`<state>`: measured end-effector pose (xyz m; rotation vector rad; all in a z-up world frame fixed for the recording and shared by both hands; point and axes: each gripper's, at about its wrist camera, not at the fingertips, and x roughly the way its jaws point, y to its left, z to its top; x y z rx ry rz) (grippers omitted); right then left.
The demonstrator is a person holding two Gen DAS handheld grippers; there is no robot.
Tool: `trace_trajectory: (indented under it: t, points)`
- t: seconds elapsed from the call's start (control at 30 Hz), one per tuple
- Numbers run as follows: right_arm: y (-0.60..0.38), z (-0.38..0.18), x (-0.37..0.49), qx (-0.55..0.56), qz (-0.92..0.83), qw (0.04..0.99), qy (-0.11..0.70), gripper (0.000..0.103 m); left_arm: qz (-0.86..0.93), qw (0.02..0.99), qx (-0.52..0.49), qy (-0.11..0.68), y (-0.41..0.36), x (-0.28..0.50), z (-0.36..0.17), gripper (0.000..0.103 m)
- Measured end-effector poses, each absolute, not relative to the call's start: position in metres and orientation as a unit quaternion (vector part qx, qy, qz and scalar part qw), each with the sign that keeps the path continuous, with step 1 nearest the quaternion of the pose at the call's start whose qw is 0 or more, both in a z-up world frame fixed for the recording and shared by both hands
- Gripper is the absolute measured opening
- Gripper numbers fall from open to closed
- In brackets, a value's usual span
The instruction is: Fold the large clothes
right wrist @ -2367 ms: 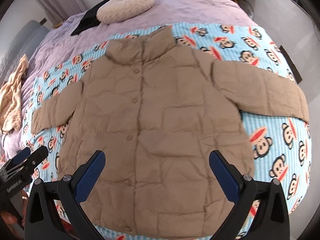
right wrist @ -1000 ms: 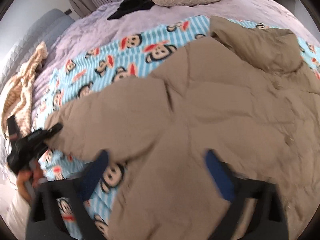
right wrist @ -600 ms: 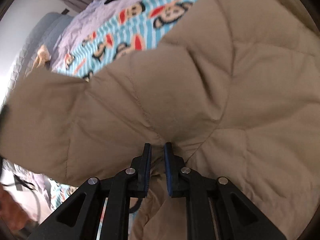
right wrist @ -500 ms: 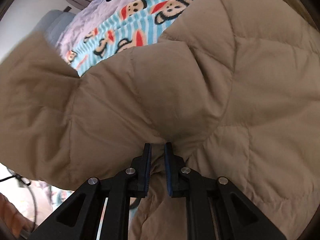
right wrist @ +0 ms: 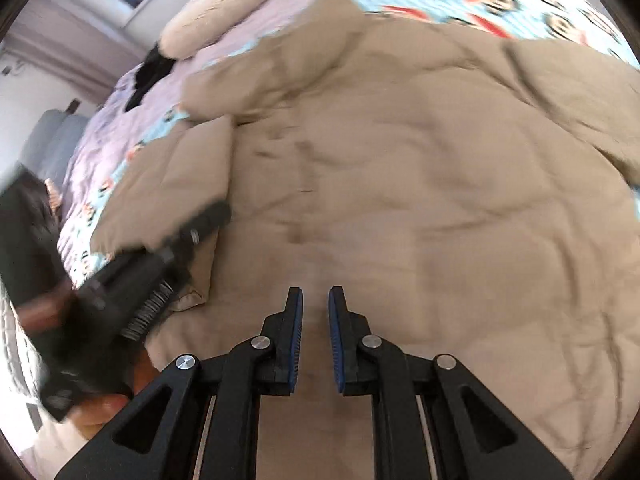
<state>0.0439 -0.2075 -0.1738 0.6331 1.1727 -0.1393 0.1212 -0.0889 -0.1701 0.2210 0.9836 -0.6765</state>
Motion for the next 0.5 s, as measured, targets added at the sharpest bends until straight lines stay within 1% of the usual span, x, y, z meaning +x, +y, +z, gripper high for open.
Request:
trace_trajectory:
  t: [0.03,0.07,0.1,0.13,0.2,0.3,0.33,0.37,0.4,0.43,0.47,0.5]
  points:
    - [-0.213,-0.175,0.041,0.296,-0.068,0.782,0.545,0.015,-0.319,0.821,0.106,0.461,-0.084,0.117,-0.171,0.029]
    - [-0.216,-0.176,0.038,0.297,-0.07,0.78,0.546,0.015,-0.32,0.821,0.106,0.46,-0.082,0.113,-0.169,0.067]
    - [-0.219,-0.178,0.036,0.298,-0.072,0.778,0.548,0.015,-0.318,0.826,0.106,0.454,-0.077,0.107,-0.164,0.097]
    - [-0.219,-0.177,0.037,0.299,-0.071,0.778,0.548,0.015,-0.307,0.838,0.111,0.438,-0.07,0.1,-0.156,0.101]
    - [-0.214,-0.175,0.039,0.294,-0.068,0.78,0.549,0.015,-0.303,0.843,0.13,0.425,-0.055,0.088,-0.142,0.101]
    - [-0.195,-0.165,0.045,0.263,-0.062,0.795,0.543,0.015,-0.296,0.848,0.121,0.423,-0.02,0.093,-0.126,0.101]
    - [-0.186,-0.158,0.049,0.244,-0.056,0.804,0.54,0.021,-0.285,0.852,0.109,0.425,0.001,0.101,-0.121,0.101]
    - [-0.176,-0.151,0.053,0.225,-0.051,0.812,0.535,0.03,-0.274,0.856,0.094,0.429,0.024,0.11,-0.119,0.101]
    - [-0.163,-0.141,0.058,0.198,-0.041,0.825,0.528,0.058,-0.26,0.858,0.071,0.436,0.044,0.117,-0.116,0.101]
    - [-0.15,-0.131,0.063,0.171,-0.032,0.838,0.517,0.084,-0.248,0.857,0.04,0.45,0.067,0.128,-0.115,0.101]
    - [-0.138,-0.122,0.068,0.147,-0.022,0.851,0.503,0.087,-0.238,0.851,0.004,0.468,0.089,0.141,-0.118,0.101]
    - [-0.121,-0.113,0.073,0.113,-0.006,0.866,0.487,0.087,-0.23,0.848,-0.019,0.478,0.106,0.15,-0.124,0.101]
